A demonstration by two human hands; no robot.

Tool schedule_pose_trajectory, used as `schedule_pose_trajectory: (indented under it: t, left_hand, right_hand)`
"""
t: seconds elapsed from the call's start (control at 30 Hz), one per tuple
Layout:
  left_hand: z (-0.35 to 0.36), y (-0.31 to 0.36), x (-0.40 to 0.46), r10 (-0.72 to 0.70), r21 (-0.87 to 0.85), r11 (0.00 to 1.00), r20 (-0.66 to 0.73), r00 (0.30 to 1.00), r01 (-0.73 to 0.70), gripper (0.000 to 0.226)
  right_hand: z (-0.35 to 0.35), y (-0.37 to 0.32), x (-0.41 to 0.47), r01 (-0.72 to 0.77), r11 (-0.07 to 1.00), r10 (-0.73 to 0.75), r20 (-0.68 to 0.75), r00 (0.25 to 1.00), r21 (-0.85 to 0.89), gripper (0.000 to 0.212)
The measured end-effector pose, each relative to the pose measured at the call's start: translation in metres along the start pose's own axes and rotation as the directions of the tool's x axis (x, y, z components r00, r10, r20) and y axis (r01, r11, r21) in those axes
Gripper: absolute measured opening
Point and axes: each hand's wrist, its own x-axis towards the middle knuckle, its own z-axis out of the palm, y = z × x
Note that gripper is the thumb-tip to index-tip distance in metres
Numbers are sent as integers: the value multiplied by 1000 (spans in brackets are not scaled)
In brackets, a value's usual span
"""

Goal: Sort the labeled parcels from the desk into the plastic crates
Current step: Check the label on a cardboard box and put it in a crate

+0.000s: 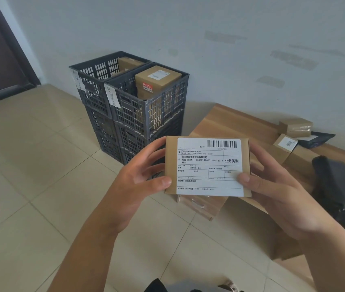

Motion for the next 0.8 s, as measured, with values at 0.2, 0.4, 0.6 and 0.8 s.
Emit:
schedule_pose_trajectory:
  t: [0.2,0.4,0.6,0.8]
  left_hand:
    - [0,-3,-8,-19,15,1000,-23,1000,19,65]
    - [1,-10,-12,-56,22,998,-95,994,58,68]
    - [1,-14,-13,-73,-3,997,-224,972,74,69]
    - [1,-13,-9,-138,-28,990,-369,919,138,71]
  right_hand:
    - [5,7,-2,10,1000,-11,39,999,29,82]
    - [5,12,6,-17,999,14,72,997,36,73]
    - [1,14,33,-35,999,32,170,985,11,66]
    - [-6,22,71,-73,997,63,269,961,30,59]
